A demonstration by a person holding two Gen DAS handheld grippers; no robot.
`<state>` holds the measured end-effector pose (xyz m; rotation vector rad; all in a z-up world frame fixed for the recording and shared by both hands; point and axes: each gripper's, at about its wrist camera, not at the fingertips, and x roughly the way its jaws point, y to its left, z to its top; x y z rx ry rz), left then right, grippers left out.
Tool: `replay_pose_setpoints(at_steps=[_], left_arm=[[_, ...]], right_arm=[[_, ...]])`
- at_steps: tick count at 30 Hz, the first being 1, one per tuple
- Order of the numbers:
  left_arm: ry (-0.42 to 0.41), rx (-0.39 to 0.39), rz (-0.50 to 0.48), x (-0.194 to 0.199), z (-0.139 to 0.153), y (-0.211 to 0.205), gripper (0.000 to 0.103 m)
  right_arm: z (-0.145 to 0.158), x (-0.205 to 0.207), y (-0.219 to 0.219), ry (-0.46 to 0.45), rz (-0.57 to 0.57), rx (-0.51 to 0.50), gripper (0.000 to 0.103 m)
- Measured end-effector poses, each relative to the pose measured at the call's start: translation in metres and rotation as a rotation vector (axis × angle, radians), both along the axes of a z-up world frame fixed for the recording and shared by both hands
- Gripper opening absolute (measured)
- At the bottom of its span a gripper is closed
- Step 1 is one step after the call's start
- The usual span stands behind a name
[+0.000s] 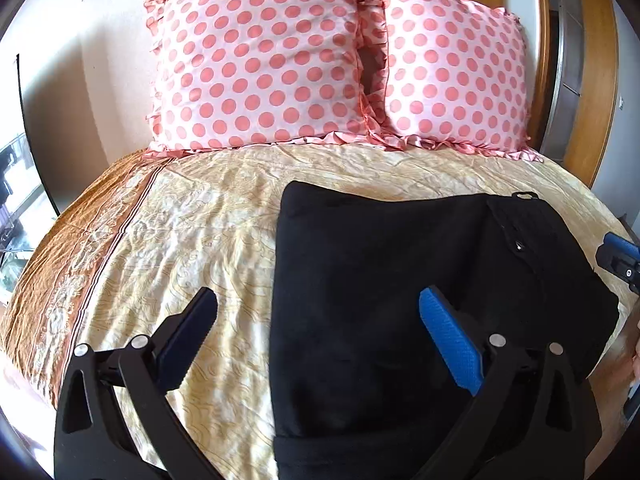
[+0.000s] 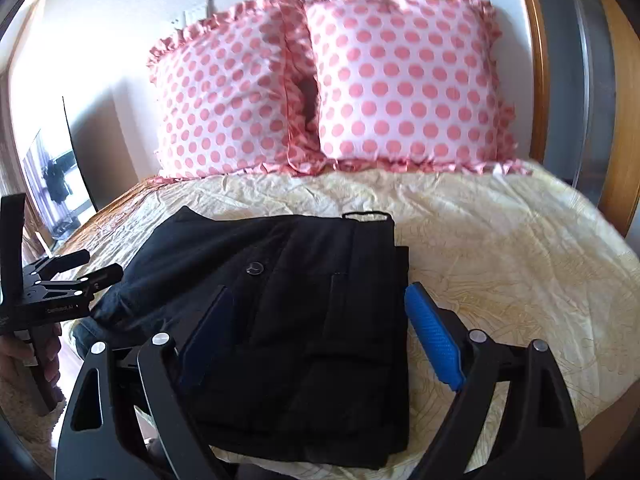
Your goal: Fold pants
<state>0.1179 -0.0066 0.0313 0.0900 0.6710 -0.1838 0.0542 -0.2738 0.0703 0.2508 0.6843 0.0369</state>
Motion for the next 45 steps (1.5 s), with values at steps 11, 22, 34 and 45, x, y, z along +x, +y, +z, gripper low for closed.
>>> replay_pose_setpoints(at_steps=[11,22,34,45], left_arm=[[0.192,-0.088,-0.085,0.035,-0.023,0.014,0.100],[0.333,-0.146,-0.170,0.054,-0.042,-0.003,0.097],[0.290,-0.141,-0.166,0.054,-0.032,-0.003,0.057],[0.228,-0.151,-0.154,0.049,-0.021,0.002,0.010]], right_arm=[[-0.042,0.047,-0.027,0.245,0.041,0.106,0.072],[-0.048,0.044,-0.033,0.269,0.054,0.142,0.075],[-0.046,0.038,-0.017,0.202,0.155,0.107,0.056],[-0.026,0.035,-0.017,0.108,0.149,0.133,0.017]])
